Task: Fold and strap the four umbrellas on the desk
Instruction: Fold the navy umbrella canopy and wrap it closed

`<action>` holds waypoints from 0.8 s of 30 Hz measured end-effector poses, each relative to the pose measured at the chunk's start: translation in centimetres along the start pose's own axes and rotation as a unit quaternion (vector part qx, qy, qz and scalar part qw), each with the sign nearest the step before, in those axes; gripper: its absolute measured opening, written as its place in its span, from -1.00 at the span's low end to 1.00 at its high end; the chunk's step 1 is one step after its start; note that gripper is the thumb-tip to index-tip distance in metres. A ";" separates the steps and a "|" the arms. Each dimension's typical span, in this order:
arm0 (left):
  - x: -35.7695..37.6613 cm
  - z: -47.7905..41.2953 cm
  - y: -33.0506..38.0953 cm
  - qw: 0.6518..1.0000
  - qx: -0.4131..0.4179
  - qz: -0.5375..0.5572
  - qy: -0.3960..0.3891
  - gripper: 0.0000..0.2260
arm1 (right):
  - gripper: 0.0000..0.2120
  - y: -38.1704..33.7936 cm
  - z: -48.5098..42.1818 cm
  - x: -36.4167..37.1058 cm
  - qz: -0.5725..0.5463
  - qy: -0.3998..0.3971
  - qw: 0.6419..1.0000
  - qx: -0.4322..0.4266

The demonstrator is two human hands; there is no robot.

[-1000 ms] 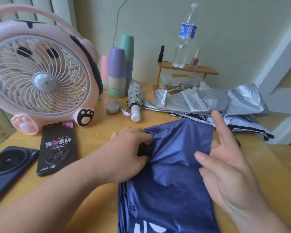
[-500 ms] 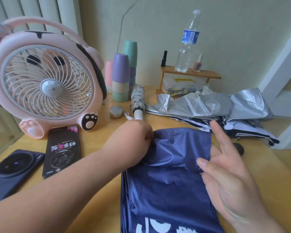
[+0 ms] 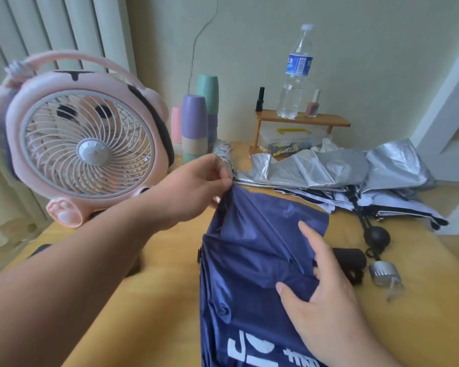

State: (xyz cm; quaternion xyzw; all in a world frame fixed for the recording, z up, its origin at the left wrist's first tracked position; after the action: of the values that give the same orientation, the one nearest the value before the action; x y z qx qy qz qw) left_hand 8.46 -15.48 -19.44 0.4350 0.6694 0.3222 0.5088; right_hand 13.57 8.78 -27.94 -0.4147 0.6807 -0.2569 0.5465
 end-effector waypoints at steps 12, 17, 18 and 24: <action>-0.1 2.4 -1.2 0.989 -0.070 -0.132 -0.016 -0.86 | -0.28 0.7 -0.1 -0.3 -0.027 -0.009 0.999 0.046; 1.9 2.6 -0.9 0.978 -0.101 -0.164 -0.079 -0.80 | -0.26 0.8 0.0 -0.1 -0.019 -0.001 0.999 0.041; 2.2 2.5 -0.9 0.979 -0.109 -0.150 -0.083 -0.76 | -0.26 0.7 0.0 -0.1 -0.021 0.000 0.999 0.043; 3.5 2.5 0.1 0.980 -0.108 -0.129 -0.102 -0.71 | -0.26 0.7 0.0 -0.1 -0.027 0.000 0.998 0.052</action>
State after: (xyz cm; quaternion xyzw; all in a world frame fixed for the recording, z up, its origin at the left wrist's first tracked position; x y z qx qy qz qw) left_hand 10.52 -12.29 -21.43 0.3185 0.6257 0.2778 0.6557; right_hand 13.36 9.22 -28.48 -0.4044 0.6548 -0.3063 0.5603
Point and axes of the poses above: each hand's wrist, its own z-axis away from the middle knuckle, its own x-axis out of the palm, y = z × x, the point moved 3 cm from there along -z, towards the middle knuckle, and after that the axes turned 5 degrees about x, right-handed, at the moved point
